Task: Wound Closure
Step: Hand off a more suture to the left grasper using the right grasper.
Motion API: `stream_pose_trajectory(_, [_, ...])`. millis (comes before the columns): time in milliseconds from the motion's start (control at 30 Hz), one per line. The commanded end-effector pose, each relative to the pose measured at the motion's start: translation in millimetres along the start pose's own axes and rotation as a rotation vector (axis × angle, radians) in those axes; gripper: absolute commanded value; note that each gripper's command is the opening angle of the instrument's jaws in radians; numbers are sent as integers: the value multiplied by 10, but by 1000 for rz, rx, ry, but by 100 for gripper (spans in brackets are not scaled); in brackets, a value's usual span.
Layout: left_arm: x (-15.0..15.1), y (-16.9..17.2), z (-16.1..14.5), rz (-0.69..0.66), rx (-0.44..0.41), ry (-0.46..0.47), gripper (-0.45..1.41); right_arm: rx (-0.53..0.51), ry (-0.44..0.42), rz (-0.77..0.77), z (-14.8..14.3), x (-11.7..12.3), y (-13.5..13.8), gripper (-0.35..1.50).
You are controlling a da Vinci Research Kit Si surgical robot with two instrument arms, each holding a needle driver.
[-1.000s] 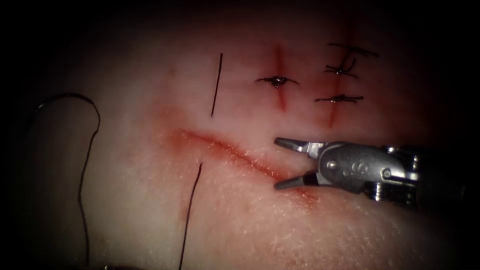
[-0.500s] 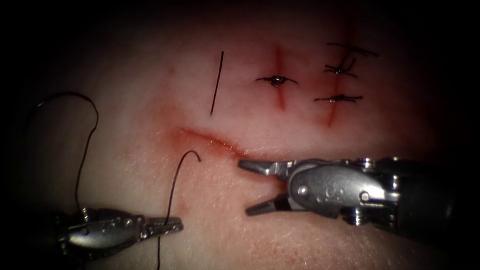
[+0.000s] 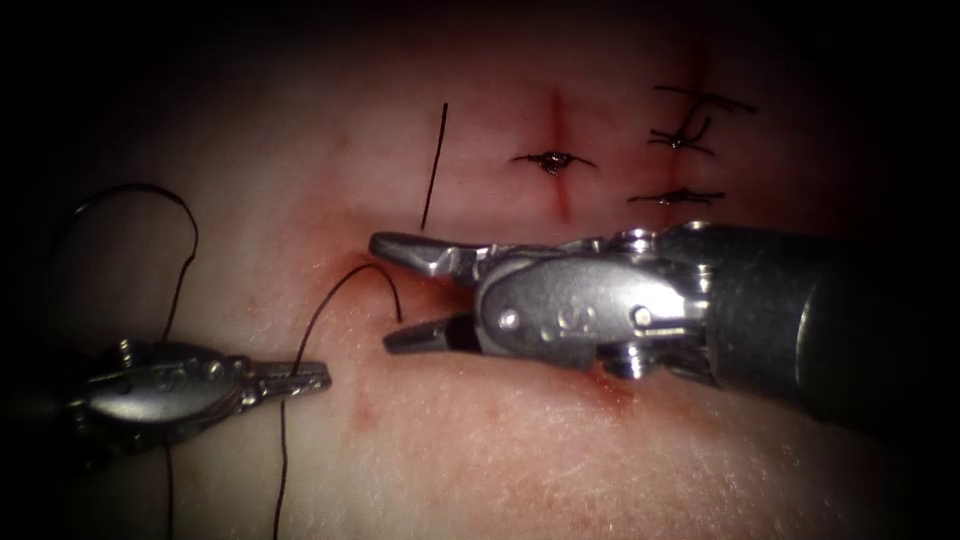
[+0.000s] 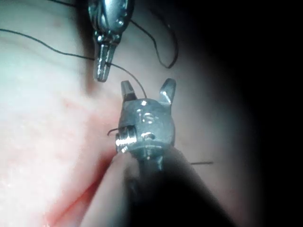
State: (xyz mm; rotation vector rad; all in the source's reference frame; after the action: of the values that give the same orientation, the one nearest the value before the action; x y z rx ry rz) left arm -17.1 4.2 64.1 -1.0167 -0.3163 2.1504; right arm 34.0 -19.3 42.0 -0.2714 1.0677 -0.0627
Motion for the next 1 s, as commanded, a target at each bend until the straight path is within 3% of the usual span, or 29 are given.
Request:
stream_pose_trajectory(33, [-2,4,7,4,1,-2,-45,18,-14,-19,23,1,1,69])
stream_pose_trajectory(133, [6,7,5,14,1,-4,-45,35,-33,-36,34,-8,-8,46])
stream_pose_trajectory(300, [16,10,-3,29,11,-12,-45,30,-45,-45,45,-21,-13,34])
stream_pose_trajectory(333, [16,10,-3,28,11,-12,-45,32,-46,-44,46,-20,-13,16])
stream_pose_trajectory(367, [16,10,-2,28,11,-12,-45,32,-46,-44,46,-19,-12,-25])
stream_pose_trajectory(400, [16,9,0,28,15,-12,-45,30,-42,-65,46,-14,-11,-35])
stream_pose_trajectory(533, [15,10,2,29,17,-12,-45,44,-48,-120,51,-9,-13,-35])
stream_pose_trajectory(633, [16,12,-1,28,17,-13,-45,65,-64,-140,57,-17,-24,-35])
stream_pose_trajectory(800, [15,10,-2,29,15,-13,-45,74,-61,-137,51,-25,-19,-35])
stream_pose_trajectory(833, [15,10,-2,29,15,-13,-45,78,-61,-135,50,-23,-17,36])
stream_pose_trajectory(867, [15,10,-2,35,14,-13,-45,78,-62,-122,50,-22,-16,67])
stream_pose_trajectory(900, [15,10,-2,35,14,-13,-45,61,-55,-118,51,-19,-14,114])
stream_pose_trajectory(1000, [15,10,-2,35,14,-13,-45,49,-51,-117,52,-16,-13,126])
